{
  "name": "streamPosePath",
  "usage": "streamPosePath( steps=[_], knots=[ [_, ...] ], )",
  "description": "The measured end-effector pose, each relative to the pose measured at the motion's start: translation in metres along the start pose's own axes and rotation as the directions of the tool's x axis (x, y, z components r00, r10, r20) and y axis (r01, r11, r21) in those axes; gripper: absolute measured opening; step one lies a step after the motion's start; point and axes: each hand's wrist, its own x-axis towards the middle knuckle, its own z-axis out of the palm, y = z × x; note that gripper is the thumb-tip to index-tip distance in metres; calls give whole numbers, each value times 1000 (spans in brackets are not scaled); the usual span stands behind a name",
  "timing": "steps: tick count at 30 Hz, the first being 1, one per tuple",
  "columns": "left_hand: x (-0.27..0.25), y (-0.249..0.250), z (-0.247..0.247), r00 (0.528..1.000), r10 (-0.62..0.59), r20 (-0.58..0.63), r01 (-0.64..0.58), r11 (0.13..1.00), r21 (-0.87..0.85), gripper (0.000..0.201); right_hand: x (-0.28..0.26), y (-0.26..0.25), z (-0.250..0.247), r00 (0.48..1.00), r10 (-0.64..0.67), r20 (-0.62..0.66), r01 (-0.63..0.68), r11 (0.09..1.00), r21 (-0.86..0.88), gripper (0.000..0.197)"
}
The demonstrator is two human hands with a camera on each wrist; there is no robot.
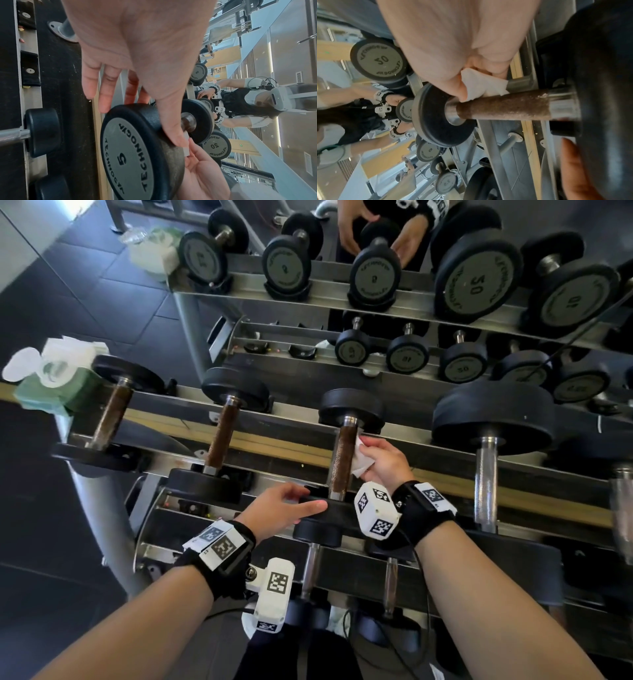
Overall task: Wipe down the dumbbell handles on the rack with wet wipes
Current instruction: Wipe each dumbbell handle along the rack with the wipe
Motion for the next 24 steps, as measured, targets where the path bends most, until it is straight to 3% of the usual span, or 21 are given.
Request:
streamPosePath(
  steps=[3,6,11,14,16,21,24],
  knots=[
    [1,-1,0,1000,2,-7,-2,1000,17,90,0,1,4,999,-48,21,49,995,-84,20],
    [0,0,0,1000,3,-7,-3,1000,24,89,-1,11,3,993,-110,47,118,971,-209,28],
    [-1,0,1,1000,8,-6,-7,999,46,81,-18,31,-10,969,-227,100,248,877,-412,40],
    [-2,2,0,1000,16,-1,-16,999,47,86,-25,34,-27,964,-199,176,263,817,-513,42],
    [-2,3,0,1000,17,13,-17,999,49,83,-24,27,-34,969,-175,176,243,812,-530,42],
    [-2,4,0,1000,4,0,-4,999,53,70,-5,15,-22,962,-256,99,272,850,-451,37],
    [-3,5,1,1000,10,1,-10,998,57,79,-3,20,-9,970,-202,137,243,860,-450,42]
  ],
)
